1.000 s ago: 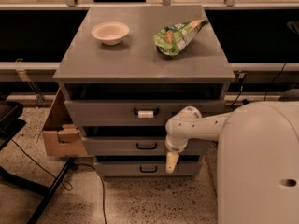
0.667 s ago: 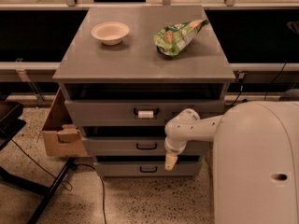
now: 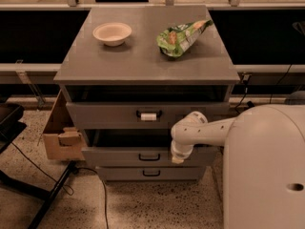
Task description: Open middle drawer
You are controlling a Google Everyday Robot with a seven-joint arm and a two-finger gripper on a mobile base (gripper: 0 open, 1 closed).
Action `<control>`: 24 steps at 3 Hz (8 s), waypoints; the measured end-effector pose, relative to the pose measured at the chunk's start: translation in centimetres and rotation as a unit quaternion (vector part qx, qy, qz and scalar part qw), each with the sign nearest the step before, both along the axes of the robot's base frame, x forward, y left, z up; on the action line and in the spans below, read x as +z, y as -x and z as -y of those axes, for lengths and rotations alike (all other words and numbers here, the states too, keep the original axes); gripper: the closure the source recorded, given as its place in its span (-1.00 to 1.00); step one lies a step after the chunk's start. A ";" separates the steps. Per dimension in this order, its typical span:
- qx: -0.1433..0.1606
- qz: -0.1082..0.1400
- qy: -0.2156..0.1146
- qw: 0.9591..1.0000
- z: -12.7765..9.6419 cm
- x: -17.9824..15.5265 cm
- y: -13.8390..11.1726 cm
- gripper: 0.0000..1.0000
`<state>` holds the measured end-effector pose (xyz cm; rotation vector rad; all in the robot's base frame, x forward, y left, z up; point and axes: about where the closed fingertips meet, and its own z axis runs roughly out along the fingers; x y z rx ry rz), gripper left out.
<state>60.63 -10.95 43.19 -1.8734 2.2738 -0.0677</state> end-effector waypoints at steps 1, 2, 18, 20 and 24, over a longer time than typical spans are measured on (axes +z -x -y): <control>0.000 0.000 0.000 1.000 0.0 0.7 -0.1 0.74; 0.000 0.000 0.000 1.000 0.0 0.8 -0.1 0.84; -0.049 -0.012 -0.007 0.999 2.2 2.0 14.5 0.19; 0.016 -0.022 0.035 0.999 0.2 4.5 12.8 0.65; 0.056 -0.092 0.073 0.992 1.0 5.3 13.9 -1.00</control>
Offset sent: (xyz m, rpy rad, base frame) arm 0.0010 -0.0003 0.0073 0.0000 0.0000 -0.0001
